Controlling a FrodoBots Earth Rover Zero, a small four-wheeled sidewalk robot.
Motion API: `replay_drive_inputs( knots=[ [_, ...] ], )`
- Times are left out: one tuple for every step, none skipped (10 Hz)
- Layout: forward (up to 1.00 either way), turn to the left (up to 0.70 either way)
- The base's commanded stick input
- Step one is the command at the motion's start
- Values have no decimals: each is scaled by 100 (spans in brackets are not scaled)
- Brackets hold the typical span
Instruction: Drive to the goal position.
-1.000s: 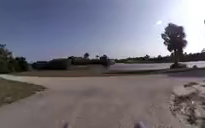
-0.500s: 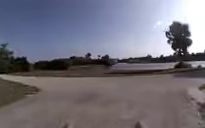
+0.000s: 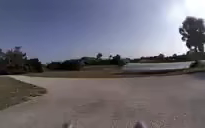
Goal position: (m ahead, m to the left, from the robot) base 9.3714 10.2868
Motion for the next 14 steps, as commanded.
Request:
replay_drive_inputs(
  knots=[
    [100, 40],
    [100, 40],
    [100, 40],
    [100, 40],
    [100, 40],
    [100, 40],
    [100, 40],
    [100, 40],
    [100, 25],
    [100, 3],
    [100, 3],
    [100, 2],
    [100, 2],
    [100, 2]
  ],
)
